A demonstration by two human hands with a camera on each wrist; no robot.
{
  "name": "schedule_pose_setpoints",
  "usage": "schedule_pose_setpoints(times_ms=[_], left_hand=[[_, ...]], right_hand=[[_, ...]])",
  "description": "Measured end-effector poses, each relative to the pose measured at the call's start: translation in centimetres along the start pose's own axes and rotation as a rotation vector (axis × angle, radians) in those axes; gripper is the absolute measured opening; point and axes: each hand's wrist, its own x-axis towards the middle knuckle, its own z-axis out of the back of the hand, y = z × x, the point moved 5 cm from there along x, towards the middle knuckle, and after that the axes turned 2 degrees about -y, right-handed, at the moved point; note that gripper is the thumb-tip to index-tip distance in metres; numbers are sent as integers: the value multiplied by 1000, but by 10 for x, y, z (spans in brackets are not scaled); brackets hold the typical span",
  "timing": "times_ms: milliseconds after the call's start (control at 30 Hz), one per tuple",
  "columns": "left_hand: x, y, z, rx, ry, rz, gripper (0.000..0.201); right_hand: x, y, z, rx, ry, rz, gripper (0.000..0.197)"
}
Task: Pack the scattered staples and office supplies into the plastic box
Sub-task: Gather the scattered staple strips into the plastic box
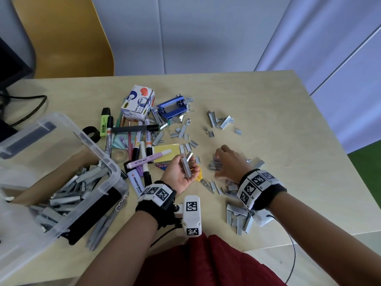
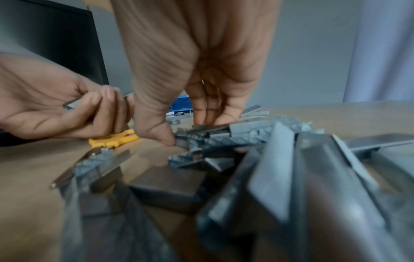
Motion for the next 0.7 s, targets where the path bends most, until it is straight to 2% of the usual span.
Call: schedule_pose_setpoints(times_ms=[133,267,367,567,700], left_hand=[[-3,-2,-3,-20,13,-38,45],[-5,-5,-8,-5,25,-46,44],[-4,-8,-10,-37,9,-47,39],[-4,-19,-9,-169,29,-16,38],[-2,-27,8,-95,-28,-7,39]], right_hand=[[2,3,2,55,14,-22,45],[0,7,18,294,-63,-74,41],[-1,31,38,377,-105,5,44],[10,77,48,363,-49,184,37],[36,71,55,439,-134,81,27]])
